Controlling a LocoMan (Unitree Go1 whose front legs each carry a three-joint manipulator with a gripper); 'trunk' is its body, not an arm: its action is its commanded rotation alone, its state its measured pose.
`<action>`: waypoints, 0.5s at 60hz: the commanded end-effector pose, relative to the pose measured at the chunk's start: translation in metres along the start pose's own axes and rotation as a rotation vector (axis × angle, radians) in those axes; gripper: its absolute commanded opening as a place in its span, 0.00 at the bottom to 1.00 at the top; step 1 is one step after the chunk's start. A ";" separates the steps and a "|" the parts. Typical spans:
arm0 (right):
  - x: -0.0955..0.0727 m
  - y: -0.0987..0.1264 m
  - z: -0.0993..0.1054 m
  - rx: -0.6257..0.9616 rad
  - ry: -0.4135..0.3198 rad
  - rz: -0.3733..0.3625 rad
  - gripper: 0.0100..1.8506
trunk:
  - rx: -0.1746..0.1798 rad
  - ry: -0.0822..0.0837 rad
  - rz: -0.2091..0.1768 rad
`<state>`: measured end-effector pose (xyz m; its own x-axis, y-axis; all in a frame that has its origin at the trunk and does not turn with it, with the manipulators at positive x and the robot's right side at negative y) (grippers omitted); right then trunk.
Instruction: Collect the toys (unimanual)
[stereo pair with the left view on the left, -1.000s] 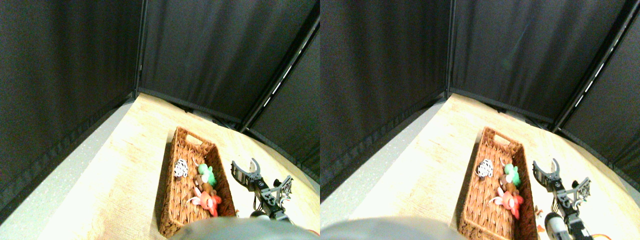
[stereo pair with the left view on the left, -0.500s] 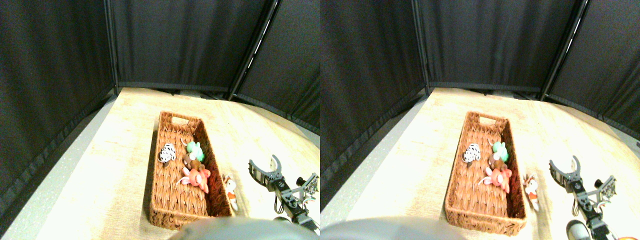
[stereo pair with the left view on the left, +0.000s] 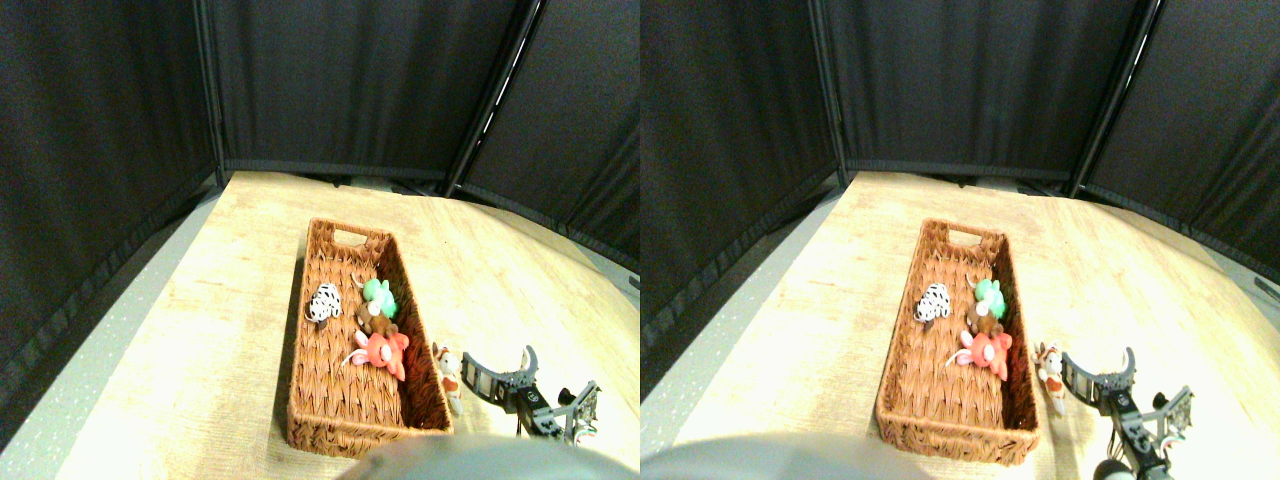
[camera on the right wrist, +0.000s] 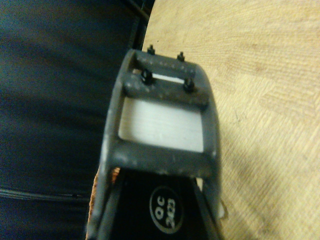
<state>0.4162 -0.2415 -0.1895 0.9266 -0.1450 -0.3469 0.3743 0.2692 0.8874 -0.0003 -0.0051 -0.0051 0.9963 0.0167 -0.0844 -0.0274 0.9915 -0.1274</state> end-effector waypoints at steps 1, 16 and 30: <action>-0.005 0.004 -0.005 0.009 0.023 0.036 0.50 | -0.045 -0.016 0.000; 0.002 -0.007 -0.022 0.053 0.091 -0.014 0.49 | -0.074 -0.019 0.032; 0.020 -0.024 -0.037 0.122 0.141 -0.075 0.44 | -0.085 -0.015 0.060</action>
<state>0.4203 -0.2178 -0.2266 0.8877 -0.0388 -0.4588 0.4583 0.1688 0.8726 -0.0014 -0.0031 -0.0033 0.9956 0.0606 -0.0710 -0.0733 0.9787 -0.1920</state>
